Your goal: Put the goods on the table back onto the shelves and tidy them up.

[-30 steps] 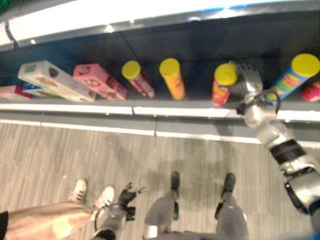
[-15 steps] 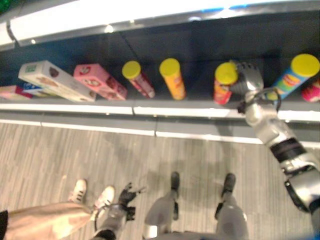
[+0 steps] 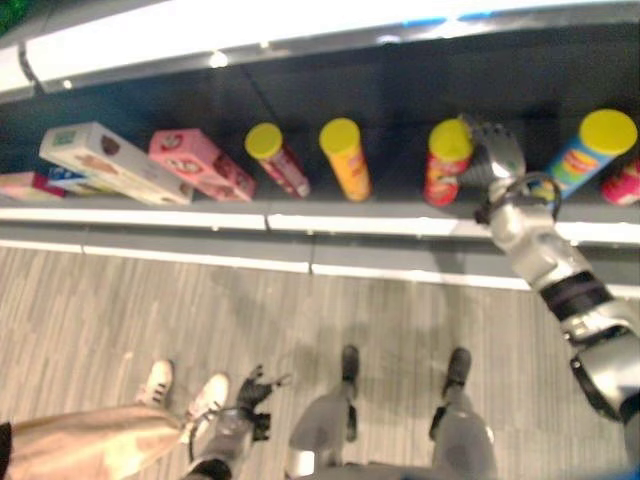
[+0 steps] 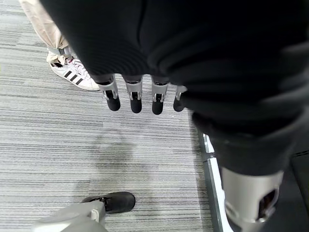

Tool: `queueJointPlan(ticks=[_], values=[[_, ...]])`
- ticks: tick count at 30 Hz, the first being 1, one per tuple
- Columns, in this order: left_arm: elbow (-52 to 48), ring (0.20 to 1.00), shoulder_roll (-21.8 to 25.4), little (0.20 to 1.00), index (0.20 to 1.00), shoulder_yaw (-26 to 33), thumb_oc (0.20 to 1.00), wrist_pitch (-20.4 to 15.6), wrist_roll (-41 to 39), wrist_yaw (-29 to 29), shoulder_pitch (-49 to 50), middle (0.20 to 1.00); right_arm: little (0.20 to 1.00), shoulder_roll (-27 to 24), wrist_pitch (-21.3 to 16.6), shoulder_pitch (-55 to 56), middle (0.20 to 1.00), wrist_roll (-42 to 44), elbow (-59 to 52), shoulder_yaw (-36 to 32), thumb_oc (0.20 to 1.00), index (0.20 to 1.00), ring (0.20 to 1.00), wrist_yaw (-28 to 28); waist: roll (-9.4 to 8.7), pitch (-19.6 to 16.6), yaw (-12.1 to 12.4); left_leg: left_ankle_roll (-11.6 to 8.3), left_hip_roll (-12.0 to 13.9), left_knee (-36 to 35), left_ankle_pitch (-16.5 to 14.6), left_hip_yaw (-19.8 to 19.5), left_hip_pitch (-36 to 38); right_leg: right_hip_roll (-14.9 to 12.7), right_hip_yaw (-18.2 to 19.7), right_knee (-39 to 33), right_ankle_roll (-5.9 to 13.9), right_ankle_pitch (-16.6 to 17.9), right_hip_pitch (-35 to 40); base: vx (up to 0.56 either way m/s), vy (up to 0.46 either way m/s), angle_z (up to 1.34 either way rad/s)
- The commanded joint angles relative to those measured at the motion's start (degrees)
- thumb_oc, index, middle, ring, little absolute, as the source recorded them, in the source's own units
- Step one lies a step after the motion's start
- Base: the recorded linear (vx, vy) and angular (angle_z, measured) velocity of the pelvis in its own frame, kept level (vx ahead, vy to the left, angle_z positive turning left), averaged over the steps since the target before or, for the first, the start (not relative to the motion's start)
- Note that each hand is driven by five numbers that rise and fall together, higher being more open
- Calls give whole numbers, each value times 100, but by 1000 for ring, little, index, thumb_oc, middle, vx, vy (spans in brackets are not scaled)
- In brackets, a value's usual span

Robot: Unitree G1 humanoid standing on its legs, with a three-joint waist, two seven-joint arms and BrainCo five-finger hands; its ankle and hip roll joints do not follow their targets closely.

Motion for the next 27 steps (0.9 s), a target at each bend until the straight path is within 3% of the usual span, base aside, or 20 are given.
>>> queueJointPlan(ticks=[1,10,18,19,20,21,23,25,26,27], values=[[324,1000,181,1000,1000,-376,1000,-35,-82,104,-212,1000,1000,35,-198,-508,1000,53,18,92,1000,1000,1000,-183,-112,-340,80,-386,165,5,-7,651,-24,-242,439,1106,401,-1129,-101,0,0,0],[355,1000,172,1000,1000,-360,1000,6,-13,120,-286,1000,1000,-1,-262,-310,1000,210,-421,-151,1000,1000,1000,-307,-226,-467,2,-369,163,5,-59,729,84,-250,421,979,421,-1079,46,0,0,0],[378,1000,163,1000,1000,-165,1000,118,179,162,-259,1000,1000,7,-452,891,1000,300,-2262,-1088,1000,1000,1000,-513,-452,-674,-226,-264,140,5,-237,911,288,-218,525,752,461,-952,206,30,40,-3],[413,1000,166,1000,1000,-13,1000,150,259,148,-260,1000,1000,-7,-614,1365,1000,651,-2662,-1246,1000,1000,1000,-194,-553,-750,-354,-227,129,5,-290,1020,359,-202,582,702,485,-887,219,31,40,-17],[412,1000,172,1000,1000,-25,1000,149,260,148,-252,1000,1000,-10,-604,1403,1000,655,-2698,-1274,1000,1000,1000,-172,-560,-759,-330,-225,126,5,-294,1033,365,-203,596,698,487,-884,217,63,89,-26],[460,1000,187,1000,1000,148,1000,163,304,85,-217,1000,1000,87,-811,2041,1000,1642,-2978,-1441,1000,1000,1000,394,-659,-827,-462,-173,111,5,-357,1144,447,-203,678,650,510,-827,225,40,83,-29],[512,1000,207,1000,1000,278,1000,183,477,38,-186,1000,1000,148,-1018,2737,1000,2752,-3205,-1519,1000,1000,1000,1168,-755,-894,-574,-115,81,5,-409,1283,527,-198,801,618,559,-741,204,37,91,-37],[511,1000,209,1000,1000,269,1000,182,478,38,-179,1000,1000,143,-1011,2762,1000,2762,-3225,-1536,1000,1000,1000,1183,-758,-901,-554,-113,78,5,-413,1297,533,-200,815,618,562,-741,202,23,68,-52],[589,1000,212,1000,1000,453,1000,205,667,-60,-115,1000,1000,252,-1119,3795,1000,3962,-3382,-1750,1000,1000,1000,2033,-855,-973,-774,-71,32,5,-480,1502,623,-219,983,576,640,-641,150,32,131,-48],[589,1000,225,1000,1000,516,1000,201,678,-88,-93,1000,1000,299,-1147,4073,1000,4251,-3371,-1795,1000,1000,1000,2249,-879,-988,-842,-53,21,5,-492,1569,647,-222,1054,582,660,-615,110,30,161,-50]])
